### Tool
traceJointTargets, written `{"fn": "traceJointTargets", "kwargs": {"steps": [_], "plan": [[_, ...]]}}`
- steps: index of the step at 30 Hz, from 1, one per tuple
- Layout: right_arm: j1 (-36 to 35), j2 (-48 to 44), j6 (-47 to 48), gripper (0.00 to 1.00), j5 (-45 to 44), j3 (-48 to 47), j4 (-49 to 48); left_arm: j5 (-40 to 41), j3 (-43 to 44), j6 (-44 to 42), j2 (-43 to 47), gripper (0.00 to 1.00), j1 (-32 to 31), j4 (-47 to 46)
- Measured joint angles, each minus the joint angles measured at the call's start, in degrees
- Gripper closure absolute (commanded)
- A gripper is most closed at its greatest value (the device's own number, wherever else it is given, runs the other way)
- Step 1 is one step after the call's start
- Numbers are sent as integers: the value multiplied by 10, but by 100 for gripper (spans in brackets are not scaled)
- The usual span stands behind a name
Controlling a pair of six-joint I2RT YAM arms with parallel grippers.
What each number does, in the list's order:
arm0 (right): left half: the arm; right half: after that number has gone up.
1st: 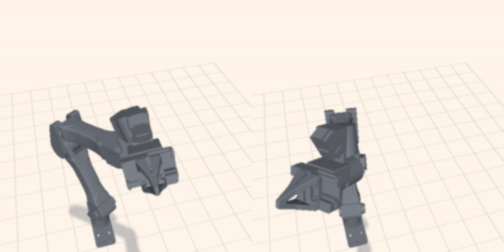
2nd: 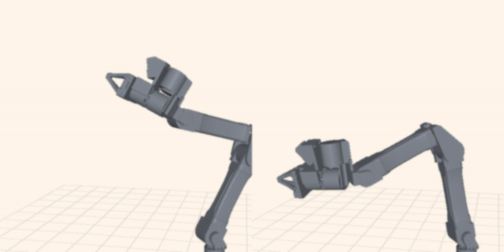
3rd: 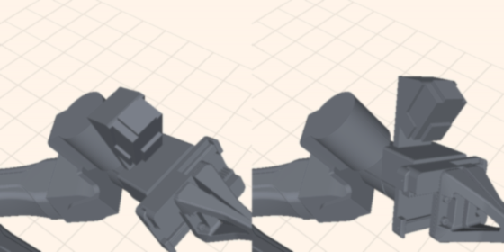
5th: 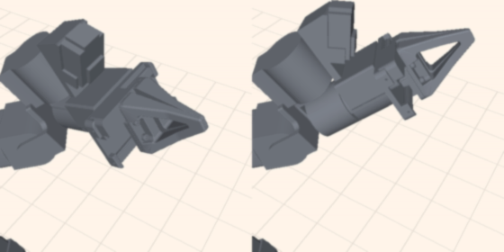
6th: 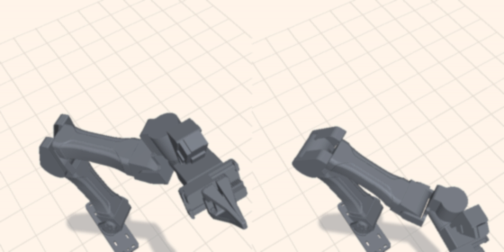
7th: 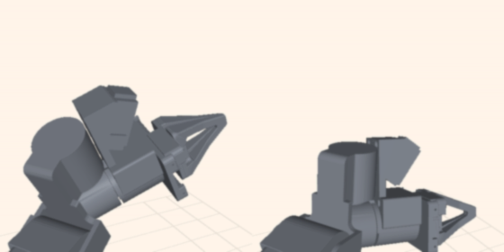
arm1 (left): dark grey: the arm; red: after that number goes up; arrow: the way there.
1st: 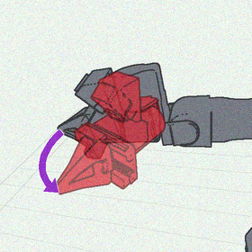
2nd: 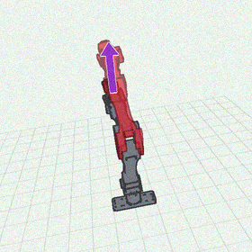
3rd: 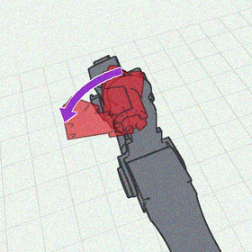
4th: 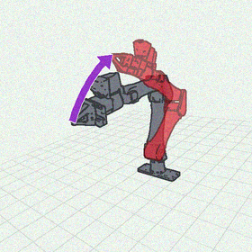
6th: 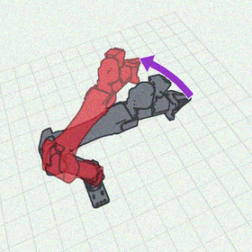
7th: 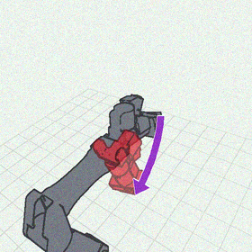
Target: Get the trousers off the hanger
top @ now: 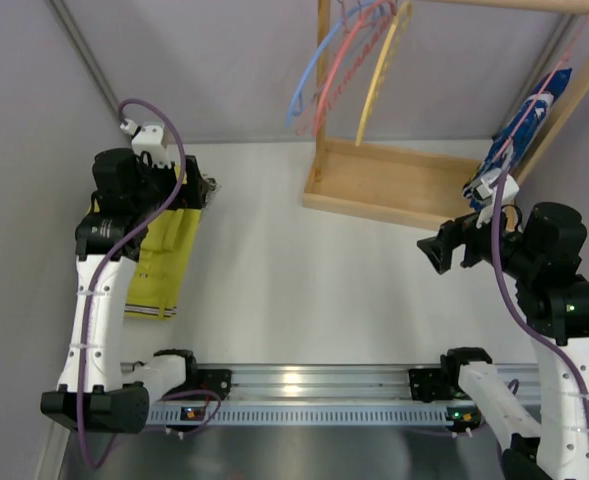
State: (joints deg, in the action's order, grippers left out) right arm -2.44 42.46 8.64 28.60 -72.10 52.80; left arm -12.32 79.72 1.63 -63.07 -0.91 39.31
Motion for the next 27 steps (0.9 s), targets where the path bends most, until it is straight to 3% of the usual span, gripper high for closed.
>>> {"fn": "traceJointTargets", "kwargs": {"steps": [5, 16, 21, 27], "plan": [[17, 14, -40, 1, 9, -44, 0, 3, 9, 0, -18, 2, 0, 5], [132, 165, -205, 1, 45, -307, -37, -72, 82, 23, -97, 2, 0, 7], [248, 242, -308, 0, 95, -379, -68, -78, 82, 30, -98, 2, 0, -1], [441, 290, -509, 5, 212, -336, -199, -77, 71, 32, -89, 2, 0, -25]]}}
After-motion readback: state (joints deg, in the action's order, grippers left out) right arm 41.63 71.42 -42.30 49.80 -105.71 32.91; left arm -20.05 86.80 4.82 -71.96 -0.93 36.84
